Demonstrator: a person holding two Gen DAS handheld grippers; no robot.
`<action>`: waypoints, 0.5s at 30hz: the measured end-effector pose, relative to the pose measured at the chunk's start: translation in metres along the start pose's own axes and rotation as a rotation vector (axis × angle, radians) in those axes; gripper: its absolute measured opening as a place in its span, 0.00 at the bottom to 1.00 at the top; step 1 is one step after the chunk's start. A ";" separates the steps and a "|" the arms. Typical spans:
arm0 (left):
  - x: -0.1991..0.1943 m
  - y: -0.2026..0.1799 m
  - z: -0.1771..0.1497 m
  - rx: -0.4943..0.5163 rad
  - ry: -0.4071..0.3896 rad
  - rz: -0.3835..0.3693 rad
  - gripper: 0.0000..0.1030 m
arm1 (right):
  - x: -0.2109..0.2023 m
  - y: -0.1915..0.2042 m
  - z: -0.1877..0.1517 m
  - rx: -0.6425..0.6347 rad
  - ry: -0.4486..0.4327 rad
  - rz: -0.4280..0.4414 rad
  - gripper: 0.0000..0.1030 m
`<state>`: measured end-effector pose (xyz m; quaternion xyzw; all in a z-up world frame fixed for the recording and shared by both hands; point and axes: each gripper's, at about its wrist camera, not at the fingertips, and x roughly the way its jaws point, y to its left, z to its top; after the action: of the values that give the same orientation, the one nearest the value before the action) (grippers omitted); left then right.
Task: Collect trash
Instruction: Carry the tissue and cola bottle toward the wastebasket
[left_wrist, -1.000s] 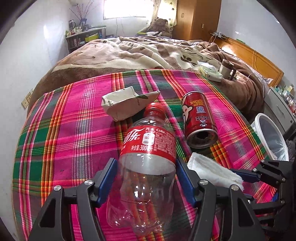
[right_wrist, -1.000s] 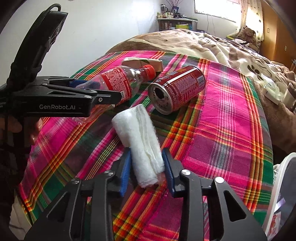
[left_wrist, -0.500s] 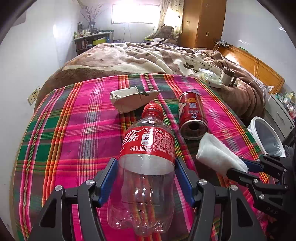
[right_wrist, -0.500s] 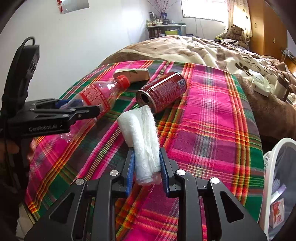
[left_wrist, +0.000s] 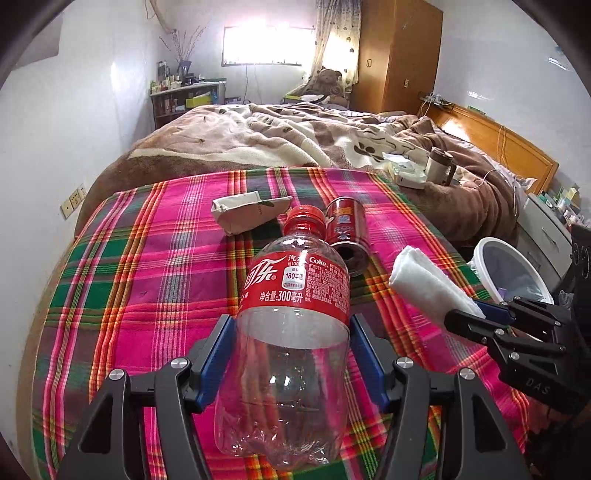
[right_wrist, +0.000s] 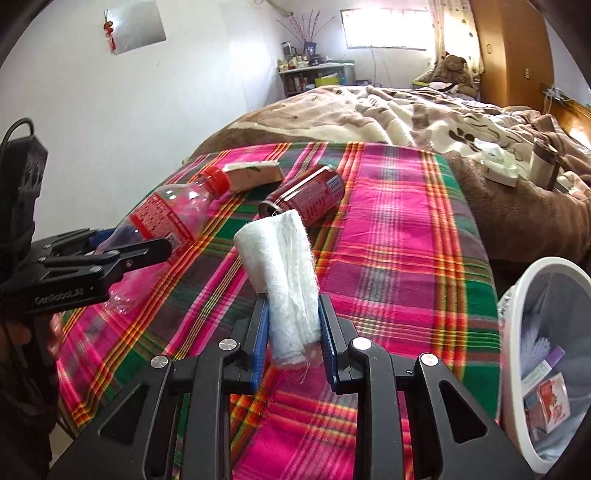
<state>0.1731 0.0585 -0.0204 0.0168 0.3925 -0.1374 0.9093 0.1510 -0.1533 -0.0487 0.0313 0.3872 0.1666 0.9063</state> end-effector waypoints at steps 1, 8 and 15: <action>-0.005 -0.003 0.000 -0.002 -0.011 -0.002 0.61 | -0.003 -0.001 0.000 0.003 -0.006 -0.001 0.25; -0.028 -0.027 0.003 0.021 -0.064 -0.023 0.61 | -0.031 -0.018 -0.003 0.031 -0.065 -0.031 0.25; -0.040 -0.061 0.006 0.063 -0.102 -0.037 0.61 | -0.058 -0.040 -0.008 0.062 -0.116 -0.083 0.25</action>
<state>0.1348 0.0084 0.0174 0.0311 0.3412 -0.1673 0.9245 0.1192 -0.2104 -0.0220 0.0526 0.3402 0.1147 0.9318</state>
